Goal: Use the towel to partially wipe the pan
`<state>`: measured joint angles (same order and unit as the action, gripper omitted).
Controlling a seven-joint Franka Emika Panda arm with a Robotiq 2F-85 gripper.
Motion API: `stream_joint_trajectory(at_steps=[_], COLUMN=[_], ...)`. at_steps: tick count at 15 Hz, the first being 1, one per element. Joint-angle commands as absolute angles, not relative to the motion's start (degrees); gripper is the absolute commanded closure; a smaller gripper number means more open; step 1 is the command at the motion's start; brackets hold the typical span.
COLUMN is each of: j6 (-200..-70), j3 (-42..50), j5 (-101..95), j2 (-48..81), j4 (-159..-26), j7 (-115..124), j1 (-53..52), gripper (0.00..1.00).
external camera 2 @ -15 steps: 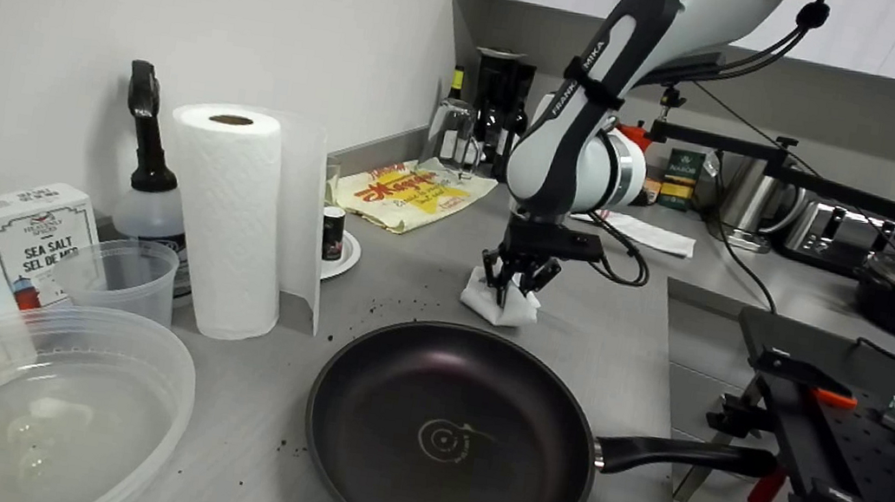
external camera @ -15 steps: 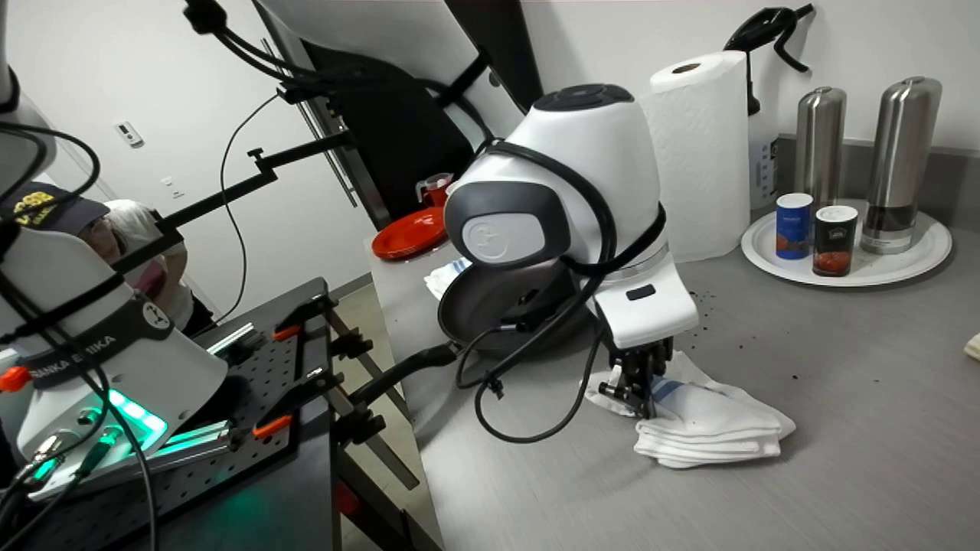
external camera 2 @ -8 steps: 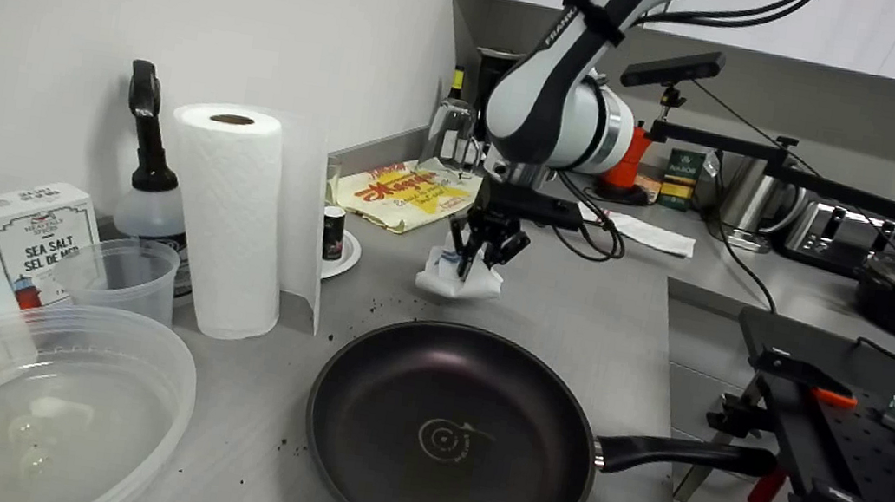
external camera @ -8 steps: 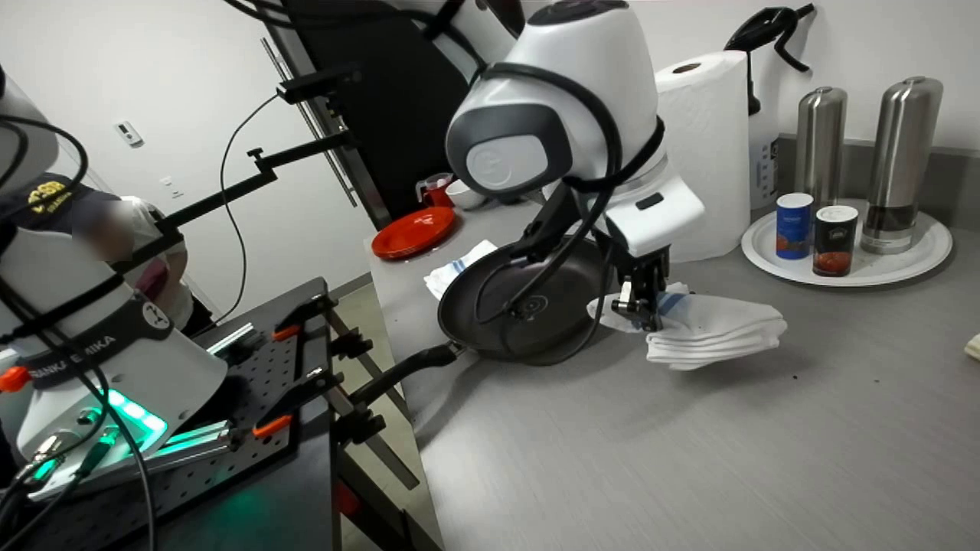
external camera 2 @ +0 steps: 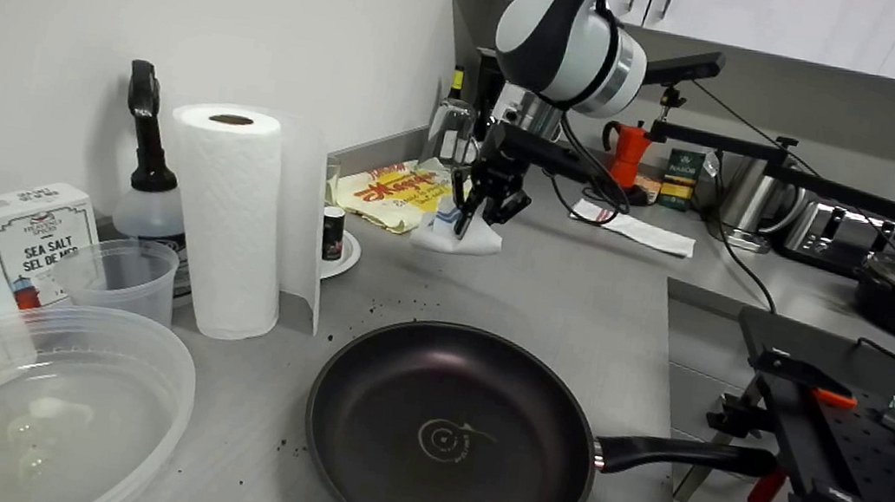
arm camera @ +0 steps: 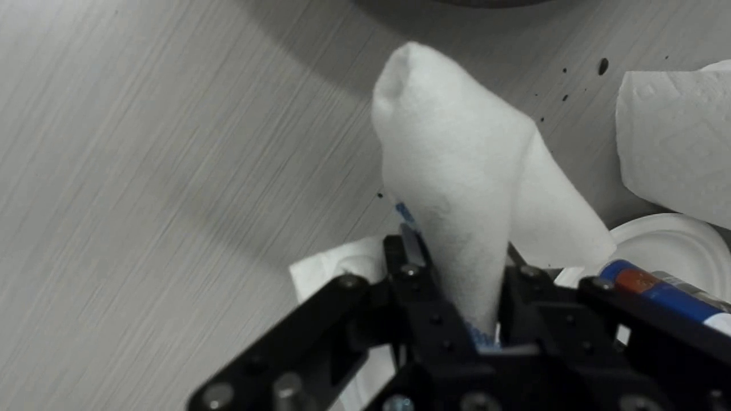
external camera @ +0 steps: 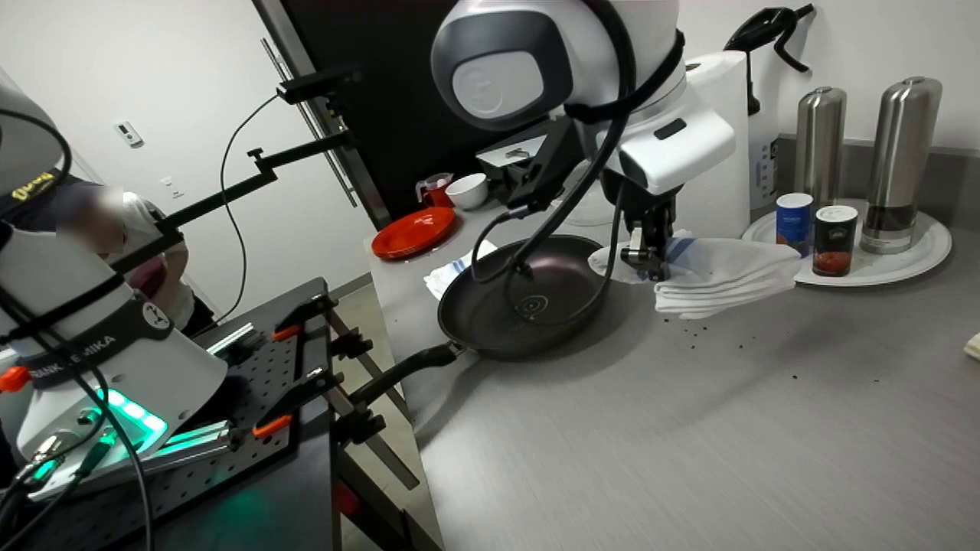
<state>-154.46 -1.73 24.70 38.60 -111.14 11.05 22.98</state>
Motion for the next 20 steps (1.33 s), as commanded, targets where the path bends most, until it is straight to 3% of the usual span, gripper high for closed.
stream_joint_trajectory(at_steps=[1, 10, 20], j6=[-151.7, -142.0, -129.6], j3=[-2.5, -5.0, -4.7], j5=[27.7, 31.9, 21.2], j2=[34.1, 19.5, 10.9], j4=[-114.0, -123.4, -133.1], j7=[7.0, -2.4, -5.3], j1=[23.6, 20.8, 5.3], gripper=[0.94, 0.94, 0.94])
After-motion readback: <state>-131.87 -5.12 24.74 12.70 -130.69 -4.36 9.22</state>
